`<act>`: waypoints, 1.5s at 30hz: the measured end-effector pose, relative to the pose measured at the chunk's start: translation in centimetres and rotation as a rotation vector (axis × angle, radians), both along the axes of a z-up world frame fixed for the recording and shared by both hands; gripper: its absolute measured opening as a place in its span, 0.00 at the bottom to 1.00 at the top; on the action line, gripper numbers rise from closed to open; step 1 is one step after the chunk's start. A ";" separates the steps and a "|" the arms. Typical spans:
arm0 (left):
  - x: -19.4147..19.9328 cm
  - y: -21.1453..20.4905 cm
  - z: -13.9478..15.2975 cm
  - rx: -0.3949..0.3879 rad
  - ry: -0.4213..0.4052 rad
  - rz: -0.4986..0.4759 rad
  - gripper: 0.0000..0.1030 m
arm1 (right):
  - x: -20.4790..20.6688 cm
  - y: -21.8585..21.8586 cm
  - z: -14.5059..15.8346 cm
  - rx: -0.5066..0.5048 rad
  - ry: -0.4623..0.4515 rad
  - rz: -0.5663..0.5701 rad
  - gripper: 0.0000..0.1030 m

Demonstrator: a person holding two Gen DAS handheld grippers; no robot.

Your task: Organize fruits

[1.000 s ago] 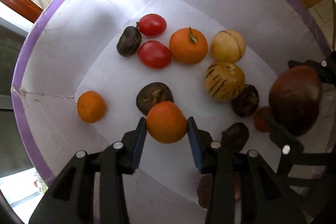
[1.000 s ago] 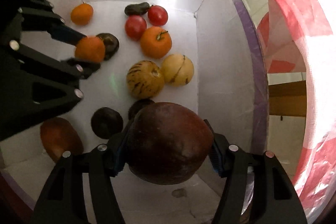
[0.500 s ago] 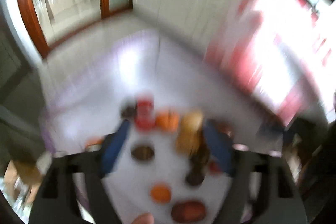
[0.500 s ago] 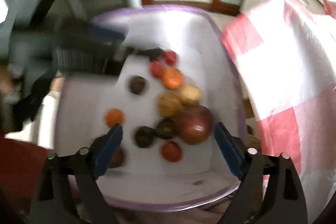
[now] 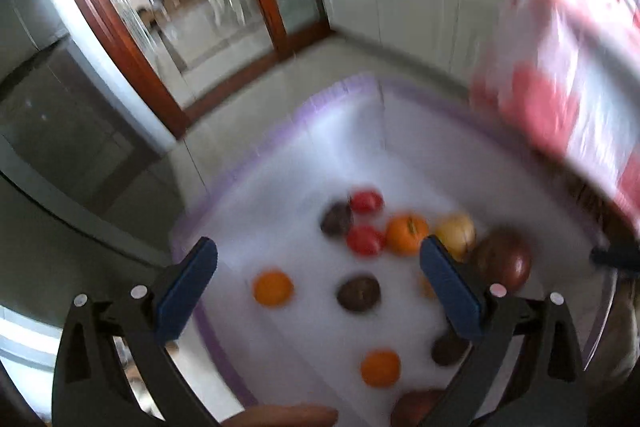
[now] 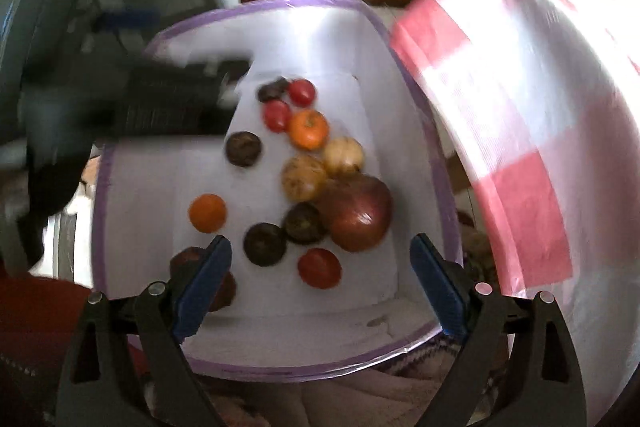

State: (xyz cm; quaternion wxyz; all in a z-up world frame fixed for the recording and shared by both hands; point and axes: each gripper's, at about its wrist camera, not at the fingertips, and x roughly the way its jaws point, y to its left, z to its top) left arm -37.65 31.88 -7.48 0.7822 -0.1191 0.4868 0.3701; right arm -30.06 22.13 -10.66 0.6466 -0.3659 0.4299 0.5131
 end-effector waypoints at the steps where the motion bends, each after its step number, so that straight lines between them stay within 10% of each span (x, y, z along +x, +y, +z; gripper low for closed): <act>1: 0.1 -0.5 -0.4 -0.030 0.007 0.001 0.99 | 0.3 0.0 -0.2 -0.006 0.003 -0.012 0.85; 45: 0.2 -0.5 -3.6 -0.168 0.000 -0.010 0.99 | 1.2 0.5 -2.2 -0.078 0.015 -0.061 0.85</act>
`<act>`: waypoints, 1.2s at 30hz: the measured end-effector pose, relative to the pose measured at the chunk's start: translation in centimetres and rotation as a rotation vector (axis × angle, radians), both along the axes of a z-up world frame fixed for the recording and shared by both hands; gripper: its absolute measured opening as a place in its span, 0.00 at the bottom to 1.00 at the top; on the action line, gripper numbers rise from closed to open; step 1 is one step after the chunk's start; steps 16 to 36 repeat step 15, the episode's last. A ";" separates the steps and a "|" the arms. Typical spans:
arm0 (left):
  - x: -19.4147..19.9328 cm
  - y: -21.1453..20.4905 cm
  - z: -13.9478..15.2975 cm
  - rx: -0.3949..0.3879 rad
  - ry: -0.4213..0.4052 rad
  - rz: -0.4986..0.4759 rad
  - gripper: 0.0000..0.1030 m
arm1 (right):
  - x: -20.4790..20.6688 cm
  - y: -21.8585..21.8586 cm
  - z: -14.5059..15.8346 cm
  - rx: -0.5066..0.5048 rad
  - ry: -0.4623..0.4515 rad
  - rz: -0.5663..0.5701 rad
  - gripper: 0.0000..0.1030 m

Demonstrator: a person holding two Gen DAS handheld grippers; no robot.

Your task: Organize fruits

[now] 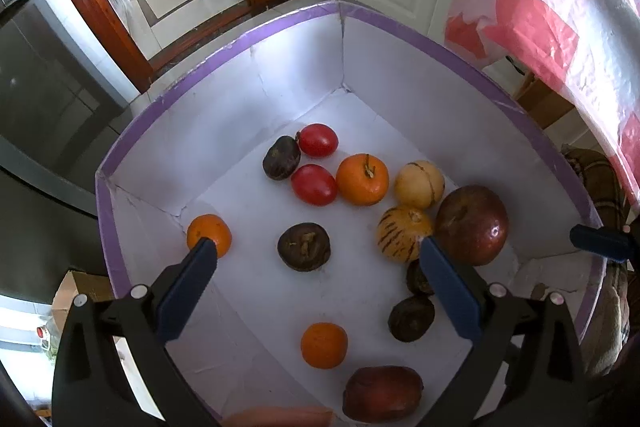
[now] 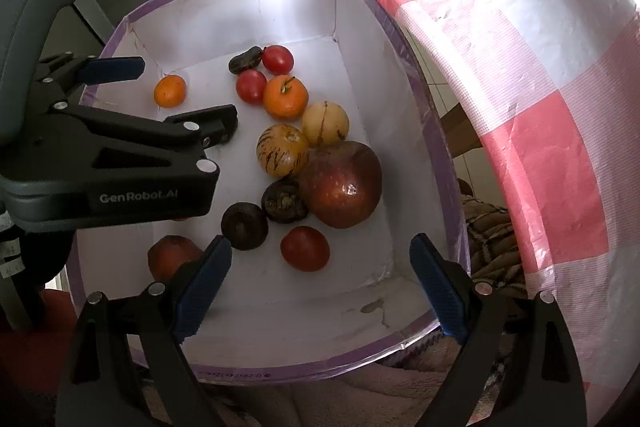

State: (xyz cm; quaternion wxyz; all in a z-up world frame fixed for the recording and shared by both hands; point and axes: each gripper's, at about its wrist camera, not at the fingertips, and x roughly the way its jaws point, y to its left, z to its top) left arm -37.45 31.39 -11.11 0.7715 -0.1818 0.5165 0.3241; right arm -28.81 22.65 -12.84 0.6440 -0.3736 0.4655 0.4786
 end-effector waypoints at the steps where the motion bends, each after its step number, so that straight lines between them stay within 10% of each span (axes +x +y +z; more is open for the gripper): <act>1: 0.0 0.0 -0.1 -0.001 0.001 0.000 0.99 | 0.0 0.0 0.0 -0.001 0.001 0.000 0.85; 36: -0.5 0.9 0.8 0.008 0.028 0.046 0.99 | -1.1 -0.4 1.4 0.047 -0.015 0.048 0.85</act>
